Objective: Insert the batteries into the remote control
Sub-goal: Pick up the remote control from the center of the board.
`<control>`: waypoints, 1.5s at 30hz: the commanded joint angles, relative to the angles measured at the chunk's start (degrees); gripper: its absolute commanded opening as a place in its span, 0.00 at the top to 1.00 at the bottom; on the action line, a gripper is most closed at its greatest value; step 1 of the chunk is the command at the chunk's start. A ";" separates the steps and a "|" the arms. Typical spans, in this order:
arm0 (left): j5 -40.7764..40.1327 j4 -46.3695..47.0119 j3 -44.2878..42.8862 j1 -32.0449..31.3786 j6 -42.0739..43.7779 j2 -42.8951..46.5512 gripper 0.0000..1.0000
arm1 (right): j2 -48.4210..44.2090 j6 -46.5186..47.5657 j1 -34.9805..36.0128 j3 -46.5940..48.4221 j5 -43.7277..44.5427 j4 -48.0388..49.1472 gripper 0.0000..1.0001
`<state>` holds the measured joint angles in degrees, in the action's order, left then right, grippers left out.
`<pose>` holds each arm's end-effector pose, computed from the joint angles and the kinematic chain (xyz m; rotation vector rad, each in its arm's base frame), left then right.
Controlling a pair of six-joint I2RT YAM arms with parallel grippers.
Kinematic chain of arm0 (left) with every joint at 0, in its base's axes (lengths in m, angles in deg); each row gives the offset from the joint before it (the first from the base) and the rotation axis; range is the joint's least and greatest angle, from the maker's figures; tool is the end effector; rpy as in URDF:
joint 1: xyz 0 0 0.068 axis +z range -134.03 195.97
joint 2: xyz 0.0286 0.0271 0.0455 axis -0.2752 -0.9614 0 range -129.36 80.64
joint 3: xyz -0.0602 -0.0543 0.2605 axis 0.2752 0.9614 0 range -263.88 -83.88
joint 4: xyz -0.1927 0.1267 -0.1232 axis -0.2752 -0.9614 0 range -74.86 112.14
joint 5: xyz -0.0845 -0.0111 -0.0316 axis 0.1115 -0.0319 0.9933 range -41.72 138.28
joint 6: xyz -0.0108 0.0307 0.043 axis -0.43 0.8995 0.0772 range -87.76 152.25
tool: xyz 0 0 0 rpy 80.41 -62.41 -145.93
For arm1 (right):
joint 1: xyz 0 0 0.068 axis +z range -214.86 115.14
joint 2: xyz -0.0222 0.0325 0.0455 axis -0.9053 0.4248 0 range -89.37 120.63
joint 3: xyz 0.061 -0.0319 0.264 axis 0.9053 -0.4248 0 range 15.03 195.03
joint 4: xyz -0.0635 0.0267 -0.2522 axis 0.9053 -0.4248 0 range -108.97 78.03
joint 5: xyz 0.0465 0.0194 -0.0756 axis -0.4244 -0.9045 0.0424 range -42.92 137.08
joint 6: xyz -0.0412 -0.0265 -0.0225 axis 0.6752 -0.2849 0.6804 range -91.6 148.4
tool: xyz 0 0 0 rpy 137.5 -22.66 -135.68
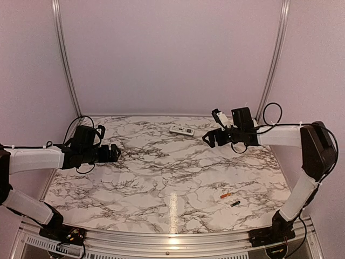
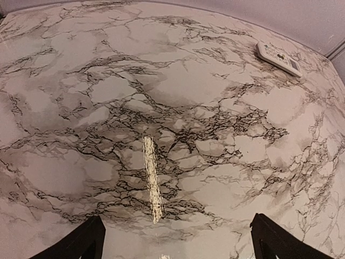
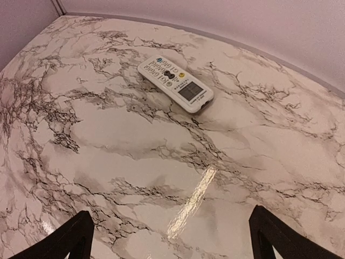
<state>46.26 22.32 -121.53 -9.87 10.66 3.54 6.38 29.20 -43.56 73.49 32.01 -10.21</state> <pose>0.2464 -0.1180 0.1921 0.0660 2.2862 -0.3991 0.3374 0.1416 0.2126 -0.5697 2.1340 0.4886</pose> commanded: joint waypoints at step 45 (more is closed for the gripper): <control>0.61 0.21 -0.97 -0.35 0.90 6.09 0.01 | 57.73 14.19 0.13 74.55 -9.59 -33.82 0.04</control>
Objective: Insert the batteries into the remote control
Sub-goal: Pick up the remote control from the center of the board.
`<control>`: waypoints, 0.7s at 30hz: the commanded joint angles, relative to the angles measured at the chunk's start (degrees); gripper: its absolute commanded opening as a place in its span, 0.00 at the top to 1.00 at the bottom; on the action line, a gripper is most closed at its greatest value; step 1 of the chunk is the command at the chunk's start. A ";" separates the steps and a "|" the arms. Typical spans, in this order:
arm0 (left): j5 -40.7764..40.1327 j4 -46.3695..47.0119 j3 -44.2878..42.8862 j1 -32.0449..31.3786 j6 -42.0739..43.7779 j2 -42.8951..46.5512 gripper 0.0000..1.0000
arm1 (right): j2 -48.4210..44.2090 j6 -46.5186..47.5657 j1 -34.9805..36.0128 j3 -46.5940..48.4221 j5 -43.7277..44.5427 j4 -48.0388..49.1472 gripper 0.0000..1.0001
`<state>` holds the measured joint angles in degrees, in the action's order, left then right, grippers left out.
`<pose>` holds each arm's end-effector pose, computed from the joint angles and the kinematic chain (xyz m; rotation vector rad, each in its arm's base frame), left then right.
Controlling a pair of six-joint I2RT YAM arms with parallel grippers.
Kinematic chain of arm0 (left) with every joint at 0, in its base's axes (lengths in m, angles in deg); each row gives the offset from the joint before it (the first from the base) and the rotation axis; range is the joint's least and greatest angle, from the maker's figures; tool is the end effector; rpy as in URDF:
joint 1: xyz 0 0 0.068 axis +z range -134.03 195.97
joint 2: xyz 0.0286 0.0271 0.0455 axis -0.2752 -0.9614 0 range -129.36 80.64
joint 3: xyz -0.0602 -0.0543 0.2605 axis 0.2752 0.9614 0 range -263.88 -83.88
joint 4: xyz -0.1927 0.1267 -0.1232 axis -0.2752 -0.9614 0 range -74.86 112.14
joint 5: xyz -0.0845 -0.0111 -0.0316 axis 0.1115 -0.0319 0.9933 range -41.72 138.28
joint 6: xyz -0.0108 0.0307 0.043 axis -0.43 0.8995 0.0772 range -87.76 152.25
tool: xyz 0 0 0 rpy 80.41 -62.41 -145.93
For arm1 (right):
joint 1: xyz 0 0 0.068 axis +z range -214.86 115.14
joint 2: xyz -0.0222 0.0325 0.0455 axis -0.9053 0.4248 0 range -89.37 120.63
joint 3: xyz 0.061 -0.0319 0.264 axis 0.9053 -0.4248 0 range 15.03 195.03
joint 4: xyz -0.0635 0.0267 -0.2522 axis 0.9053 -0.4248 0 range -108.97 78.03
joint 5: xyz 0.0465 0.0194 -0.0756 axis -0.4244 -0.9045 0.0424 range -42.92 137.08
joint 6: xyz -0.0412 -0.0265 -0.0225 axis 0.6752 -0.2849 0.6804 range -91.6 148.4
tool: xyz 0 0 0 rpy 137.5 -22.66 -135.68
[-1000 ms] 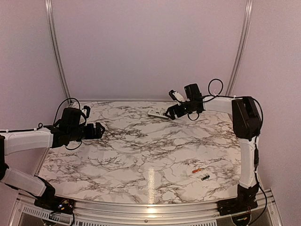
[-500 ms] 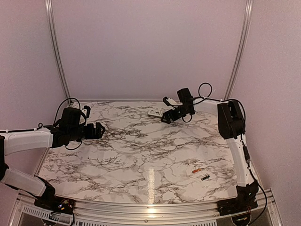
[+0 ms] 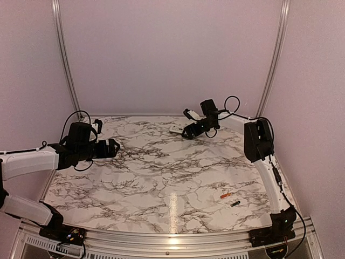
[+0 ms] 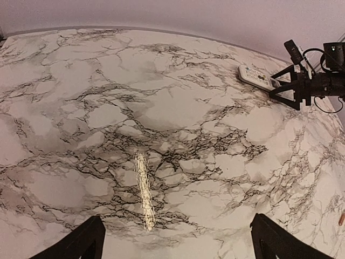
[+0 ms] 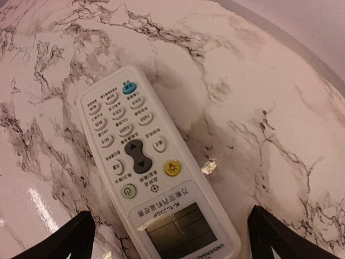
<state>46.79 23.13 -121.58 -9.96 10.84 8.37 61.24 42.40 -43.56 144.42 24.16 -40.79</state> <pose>0.2402 -0.1158 0.2147 0.0714 2.1899 -0.4457 0.5247 0.2196 0.1286 -0.9032 2.2503 0.5451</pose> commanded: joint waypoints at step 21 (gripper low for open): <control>1.12 1.91 0.34 -0.22 -0.06 4.93 0.01 | 0.42 5.54 4.80 0.78 4.98 -6.85 0.58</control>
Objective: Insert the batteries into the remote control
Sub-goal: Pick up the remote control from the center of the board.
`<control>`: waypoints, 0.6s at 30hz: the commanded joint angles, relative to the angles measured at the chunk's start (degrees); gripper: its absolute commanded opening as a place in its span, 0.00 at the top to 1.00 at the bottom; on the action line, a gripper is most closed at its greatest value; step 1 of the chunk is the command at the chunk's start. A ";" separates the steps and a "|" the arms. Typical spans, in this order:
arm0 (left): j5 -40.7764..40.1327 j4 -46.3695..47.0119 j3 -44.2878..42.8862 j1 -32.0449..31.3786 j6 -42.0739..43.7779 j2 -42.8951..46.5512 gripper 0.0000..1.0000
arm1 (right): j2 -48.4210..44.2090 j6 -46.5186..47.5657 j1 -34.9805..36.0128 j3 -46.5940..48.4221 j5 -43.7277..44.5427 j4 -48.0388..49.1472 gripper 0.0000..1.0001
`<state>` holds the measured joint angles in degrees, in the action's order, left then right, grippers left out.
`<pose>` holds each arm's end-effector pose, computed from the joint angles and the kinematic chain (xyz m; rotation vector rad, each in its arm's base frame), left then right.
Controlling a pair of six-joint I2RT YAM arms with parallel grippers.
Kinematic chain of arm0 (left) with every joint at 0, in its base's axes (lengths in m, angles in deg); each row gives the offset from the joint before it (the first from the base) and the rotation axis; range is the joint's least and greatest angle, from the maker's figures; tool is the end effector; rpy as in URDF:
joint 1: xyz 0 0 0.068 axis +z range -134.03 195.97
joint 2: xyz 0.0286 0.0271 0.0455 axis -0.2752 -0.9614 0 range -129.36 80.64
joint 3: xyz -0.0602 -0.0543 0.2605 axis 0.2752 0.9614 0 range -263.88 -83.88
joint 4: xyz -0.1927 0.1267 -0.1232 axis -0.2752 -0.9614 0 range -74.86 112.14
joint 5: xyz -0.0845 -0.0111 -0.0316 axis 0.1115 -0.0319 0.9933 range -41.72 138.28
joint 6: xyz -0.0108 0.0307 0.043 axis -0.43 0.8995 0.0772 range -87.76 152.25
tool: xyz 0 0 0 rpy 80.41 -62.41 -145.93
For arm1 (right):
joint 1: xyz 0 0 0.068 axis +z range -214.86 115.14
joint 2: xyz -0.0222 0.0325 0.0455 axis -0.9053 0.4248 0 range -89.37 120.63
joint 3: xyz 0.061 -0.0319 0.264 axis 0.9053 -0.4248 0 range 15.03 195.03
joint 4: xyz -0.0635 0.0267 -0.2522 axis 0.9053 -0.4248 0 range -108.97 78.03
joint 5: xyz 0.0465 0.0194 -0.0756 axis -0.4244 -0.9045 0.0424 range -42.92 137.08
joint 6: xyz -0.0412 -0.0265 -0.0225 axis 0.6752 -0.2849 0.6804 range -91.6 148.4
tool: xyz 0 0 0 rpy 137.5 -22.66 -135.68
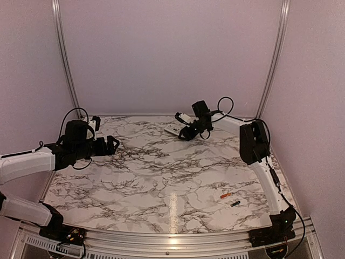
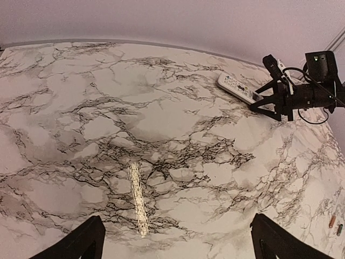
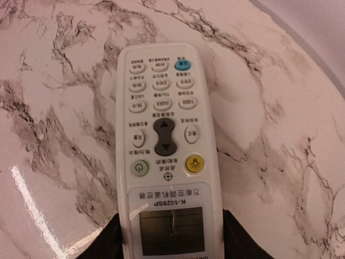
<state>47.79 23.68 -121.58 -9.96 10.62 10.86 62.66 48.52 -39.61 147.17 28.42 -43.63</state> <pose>0.2363 -0.1146 0.2262 0.0754 2.1406 -0.4848 0.5114 0.2539 0.1261 -1.0753 2.2078 0.4406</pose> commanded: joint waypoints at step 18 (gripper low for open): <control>-1.93 18.26 11.46 -0.21 -4.13 24.07 0.01 | -31.90 -13.57 4.27 -39.22 -18.68 7.04 0.82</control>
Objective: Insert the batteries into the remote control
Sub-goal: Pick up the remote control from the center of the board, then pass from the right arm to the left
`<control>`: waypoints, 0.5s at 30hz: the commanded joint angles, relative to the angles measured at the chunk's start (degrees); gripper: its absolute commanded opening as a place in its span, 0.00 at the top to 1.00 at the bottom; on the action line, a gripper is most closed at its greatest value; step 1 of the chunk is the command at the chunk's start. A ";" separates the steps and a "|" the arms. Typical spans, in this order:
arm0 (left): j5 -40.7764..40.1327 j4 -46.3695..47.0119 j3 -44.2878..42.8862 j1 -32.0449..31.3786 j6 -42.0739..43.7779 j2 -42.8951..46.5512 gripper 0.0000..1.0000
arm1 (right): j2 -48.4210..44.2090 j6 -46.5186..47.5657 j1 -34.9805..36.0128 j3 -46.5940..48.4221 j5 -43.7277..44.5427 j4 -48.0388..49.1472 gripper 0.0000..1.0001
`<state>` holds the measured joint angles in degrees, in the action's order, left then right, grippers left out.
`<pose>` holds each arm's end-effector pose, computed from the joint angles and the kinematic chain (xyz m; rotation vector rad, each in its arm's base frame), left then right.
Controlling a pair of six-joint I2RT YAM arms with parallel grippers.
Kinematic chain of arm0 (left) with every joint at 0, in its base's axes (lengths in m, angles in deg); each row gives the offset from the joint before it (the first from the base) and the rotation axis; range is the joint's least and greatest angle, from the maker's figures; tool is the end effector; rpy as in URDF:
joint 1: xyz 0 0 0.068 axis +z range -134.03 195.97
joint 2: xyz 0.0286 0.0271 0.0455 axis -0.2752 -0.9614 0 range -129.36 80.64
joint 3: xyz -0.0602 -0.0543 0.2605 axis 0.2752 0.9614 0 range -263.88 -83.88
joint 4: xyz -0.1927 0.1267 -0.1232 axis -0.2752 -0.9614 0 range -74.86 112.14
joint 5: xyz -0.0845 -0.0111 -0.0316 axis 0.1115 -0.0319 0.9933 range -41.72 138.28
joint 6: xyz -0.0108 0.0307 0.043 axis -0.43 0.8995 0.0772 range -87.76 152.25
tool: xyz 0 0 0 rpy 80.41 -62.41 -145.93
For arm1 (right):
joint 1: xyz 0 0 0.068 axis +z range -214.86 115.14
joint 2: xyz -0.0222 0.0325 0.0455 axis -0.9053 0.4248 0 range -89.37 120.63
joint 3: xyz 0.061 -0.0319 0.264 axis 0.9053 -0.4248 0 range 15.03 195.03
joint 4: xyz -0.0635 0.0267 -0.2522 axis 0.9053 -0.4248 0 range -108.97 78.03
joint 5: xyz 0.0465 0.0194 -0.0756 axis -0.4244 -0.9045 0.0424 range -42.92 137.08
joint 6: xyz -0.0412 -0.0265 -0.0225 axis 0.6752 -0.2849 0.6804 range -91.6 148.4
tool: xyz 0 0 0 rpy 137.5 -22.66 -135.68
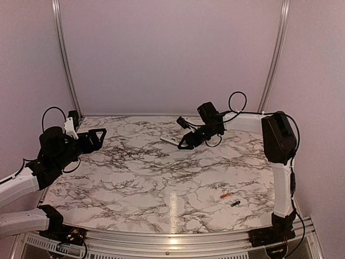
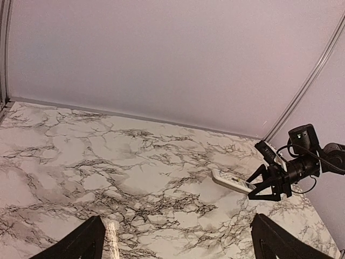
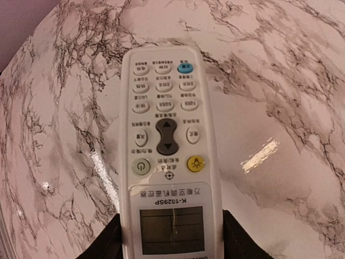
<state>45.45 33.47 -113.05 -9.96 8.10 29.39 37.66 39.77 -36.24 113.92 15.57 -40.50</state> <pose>0.1914 -0.0911 0.2624 -0.0086 1.7959 -0.5890 0.4129 0.2466 0.1745 -1.0667 2.3058 0.8197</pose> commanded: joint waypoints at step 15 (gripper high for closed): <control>-1.60 -16.41 -14.79 -19.98 25.60 -10.75 0.01 | -29.33 -16.96 3.52 -30.55 -19.54 6.98 0.82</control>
<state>49.52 24.16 -123.50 -23.36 23.21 22.64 12.41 27.10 -34.73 85.49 1.87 -35.52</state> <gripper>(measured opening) 0.990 0.506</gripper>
